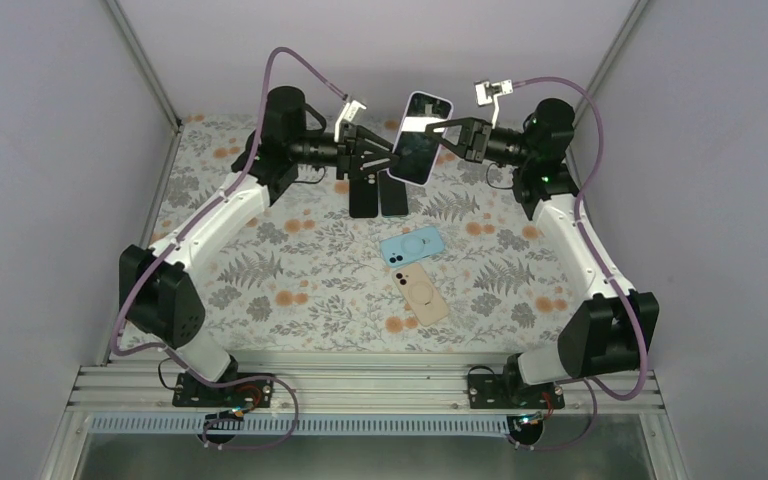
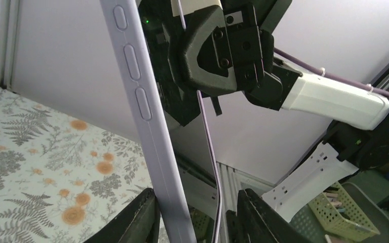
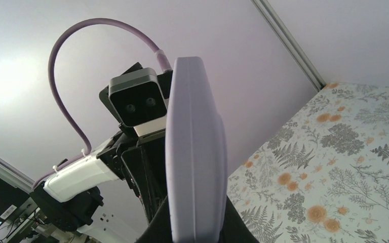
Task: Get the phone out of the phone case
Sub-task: Pick up the phone at the center of the board, then remove the phone case from the phone.
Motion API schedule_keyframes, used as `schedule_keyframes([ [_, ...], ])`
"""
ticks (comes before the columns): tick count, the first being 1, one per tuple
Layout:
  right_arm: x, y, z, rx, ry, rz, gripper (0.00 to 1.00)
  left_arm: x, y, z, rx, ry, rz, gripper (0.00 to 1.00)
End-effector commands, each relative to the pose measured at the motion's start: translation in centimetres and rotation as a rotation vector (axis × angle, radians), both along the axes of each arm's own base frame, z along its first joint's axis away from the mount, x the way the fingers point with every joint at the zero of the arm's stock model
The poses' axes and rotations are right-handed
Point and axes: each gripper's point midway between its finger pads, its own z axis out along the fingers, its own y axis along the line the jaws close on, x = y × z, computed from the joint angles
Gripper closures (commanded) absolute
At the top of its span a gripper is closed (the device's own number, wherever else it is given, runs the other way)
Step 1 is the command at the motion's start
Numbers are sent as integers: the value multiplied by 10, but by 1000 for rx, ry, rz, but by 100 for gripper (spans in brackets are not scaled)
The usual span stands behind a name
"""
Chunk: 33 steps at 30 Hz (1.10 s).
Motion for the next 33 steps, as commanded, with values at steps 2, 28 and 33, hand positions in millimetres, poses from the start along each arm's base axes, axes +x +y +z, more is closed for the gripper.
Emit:
schedule_keyframes([
  [2,-10,-7,16,27,-54,1,96,-17,11,13,30,-161,-17,60],
  [28,-28,-7,27,52,-95,68,96,7,17,-30,143,-117,146,75],
  [33,-31,-7,31,64,-94,87,96,13,18,-39,163,-115,173,76],
])
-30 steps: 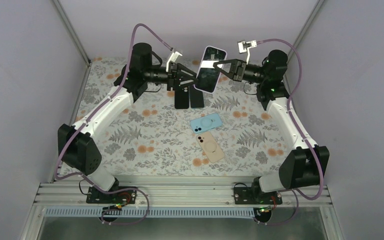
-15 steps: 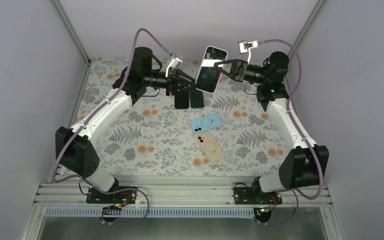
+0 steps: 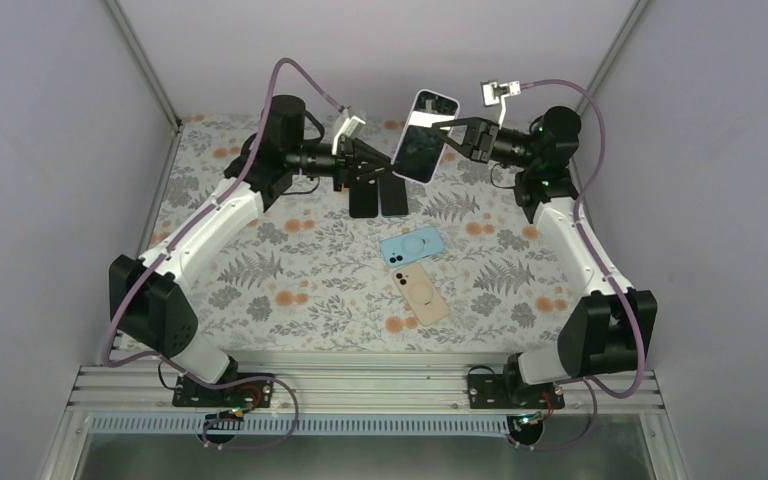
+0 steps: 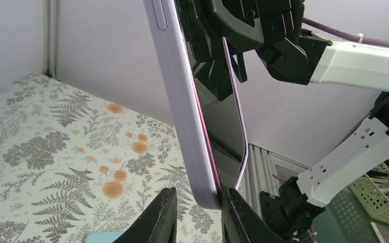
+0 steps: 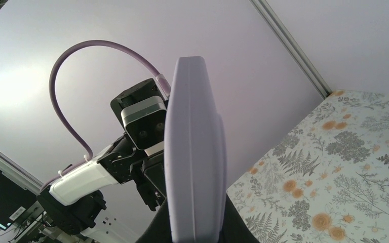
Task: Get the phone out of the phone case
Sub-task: Remove the phone case from the phone.
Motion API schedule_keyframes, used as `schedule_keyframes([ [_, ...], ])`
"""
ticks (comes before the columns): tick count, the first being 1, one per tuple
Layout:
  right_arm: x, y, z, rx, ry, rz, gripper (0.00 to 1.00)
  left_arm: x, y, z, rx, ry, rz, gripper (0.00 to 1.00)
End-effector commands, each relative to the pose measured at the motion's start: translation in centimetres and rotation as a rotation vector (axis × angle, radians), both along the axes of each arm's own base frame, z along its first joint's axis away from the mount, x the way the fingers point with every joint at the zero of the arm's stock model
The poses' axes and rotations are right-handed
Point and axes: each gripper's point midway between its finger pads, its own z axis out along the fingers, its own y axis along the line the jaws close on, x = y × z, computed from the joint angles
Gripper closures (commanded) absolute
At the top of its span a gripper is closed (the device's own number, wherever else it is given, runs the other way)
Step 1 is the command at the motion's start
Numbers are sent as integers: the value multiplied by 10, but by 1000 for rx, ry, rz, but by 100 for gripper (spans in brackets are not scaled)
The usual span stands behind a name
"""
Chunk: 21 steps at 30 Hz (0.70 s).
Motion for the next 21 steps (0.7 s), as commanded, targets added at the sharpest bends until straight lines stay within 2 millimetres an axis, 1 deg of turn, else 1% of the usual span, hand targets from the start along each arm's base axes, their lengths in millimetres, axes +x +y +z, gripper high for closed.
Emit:
schedule_keyframes([
  [1,-27,0,28,27,-87,63,96,14,6,-12,47,-22,89,76],
  [10,-37,-1,31,56,-90,94,96,23,6,-16,62,-17,126,76],
  [15,-38,-1,29,63,-80,96,96,24,2,-16,56,-5,119,76],
  [19,-38,-1,30,63,-84,95,96,20,1,-13,46,-9,88,76],
  [21,-38,-2,32,63,-91,93,96,11,2,-6,20,-11,35,76],
])
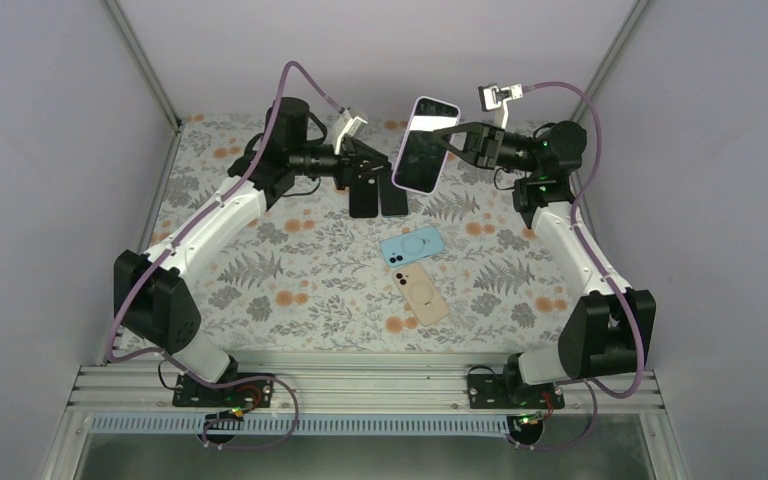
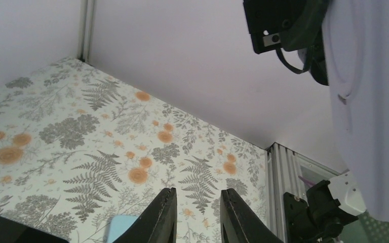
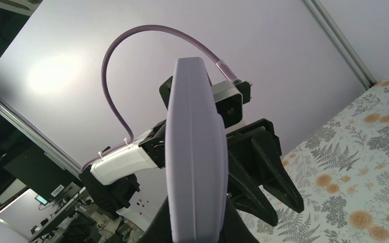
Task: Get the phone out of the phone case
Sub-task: Remove the phone case from the phone.
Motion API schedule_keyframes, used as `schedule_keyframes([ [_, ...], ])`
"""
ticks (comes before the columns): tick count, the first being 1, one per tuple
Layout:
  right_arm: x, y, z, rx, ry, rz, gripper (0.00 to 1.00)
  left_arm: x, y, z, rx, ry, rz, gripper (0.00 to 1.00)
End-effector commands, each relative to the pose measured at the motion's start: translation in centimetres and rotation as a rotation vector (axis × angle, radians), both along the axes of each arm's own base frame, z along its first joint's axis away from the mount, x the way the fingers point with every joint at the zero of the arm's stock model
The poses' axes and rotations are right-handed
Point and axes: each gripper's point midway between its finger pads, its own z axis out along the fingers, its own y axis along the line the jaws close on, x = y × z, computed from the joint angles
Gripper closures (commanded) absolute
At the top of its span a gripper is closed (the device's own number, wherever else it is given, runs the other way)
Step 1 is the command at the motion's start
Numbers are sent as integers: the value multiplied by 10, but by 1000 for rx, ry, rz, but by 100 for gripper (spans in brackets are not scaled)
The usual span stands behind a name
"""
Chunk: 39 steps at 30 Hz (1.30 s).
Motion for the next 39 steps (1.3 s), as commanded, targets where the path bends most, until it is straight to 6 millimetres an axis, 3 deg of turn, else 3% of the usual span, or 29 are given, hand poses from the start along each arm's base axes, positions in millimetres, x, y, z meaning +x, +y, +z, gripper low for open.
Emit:
schedule_keyframes([
  [1,-14,-2,22,20,-94,-4,96,-17,0,16,-55,-24,-109,75],
  [6,-10,-6,21,21,-89,-17,96,-54,3,35,-122,-33,-291,71],
  [11,-10,-6,22,23,-90,-19,96,-68,5,41,-149,-19,-352,70],
  [27,-10,-6,20,23,-86,-23,96,-68,-9,40,-135,-20,-343,70],
  [39,-19,-6,25,29,-101,-2,96,-40,-7,24,-114,21,-239,75],
])
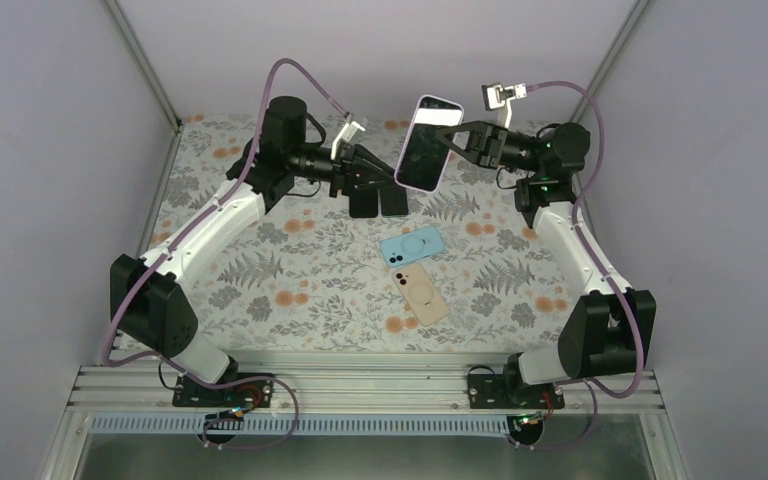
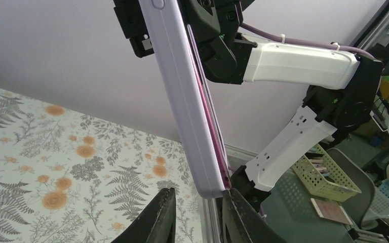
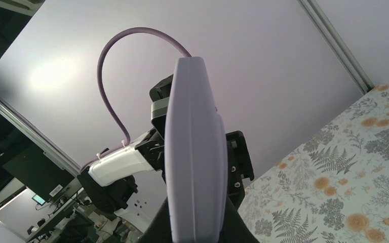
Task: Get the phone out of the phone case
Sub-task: Remove the phone case from the phone.
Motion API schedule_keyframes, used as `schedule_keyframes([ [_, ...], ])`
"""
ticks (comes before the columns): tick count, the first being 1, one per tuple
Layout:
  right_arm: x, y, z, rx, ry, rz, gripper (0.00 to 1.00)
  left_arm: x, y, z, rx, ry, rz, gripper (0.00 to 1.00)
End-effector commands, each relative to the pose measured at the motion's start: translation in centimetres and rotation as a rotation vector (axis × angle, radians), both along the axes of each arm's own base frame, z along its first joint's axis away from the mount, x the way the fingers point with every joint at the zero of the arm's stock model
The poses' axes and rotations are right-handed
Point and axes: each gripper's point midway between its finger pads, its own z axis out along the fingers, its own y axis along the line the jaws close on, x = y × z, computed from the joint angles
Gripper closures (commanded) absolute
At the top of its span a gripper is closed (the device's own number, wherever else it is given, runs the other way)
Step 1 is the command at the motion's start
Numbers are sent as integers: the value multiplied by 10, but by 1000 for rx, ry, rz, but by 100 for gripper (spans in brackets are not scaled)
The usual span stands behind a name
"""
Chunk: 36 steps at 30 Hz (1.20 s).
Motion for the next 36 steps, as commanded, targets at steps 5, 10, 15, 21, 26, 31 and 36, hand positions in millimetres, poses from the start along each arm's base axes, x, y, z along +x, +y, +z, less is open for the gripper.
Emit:
schedule_keyframes([
  [5,-19,-3,22,36,-83,2,96,21,-1,-7,11,0,73,76],
  [10,-18,-3,21,37,-81,1,96,16,-1,-2,-2,-6,48,74],
  [15,-14,-3,17,32,-72,-7,96,-8,3,11,-46,-18,-76,64],
  [21,-13,-3,17,31,-74,-10,96,-23,8,19,-63,-17,-136,62],
  [26,-12,-3,16,30,-72,-13,96,-17,5,19,-59,-11,-110,62],
  [31,-11,-3,16,29,-68,-15,96,-11,-1,14,-50,1,-92,61],
  [36,-12,-2,15,28,-71,-12,96,-2,-4,11,-34,2,-51,62],
])
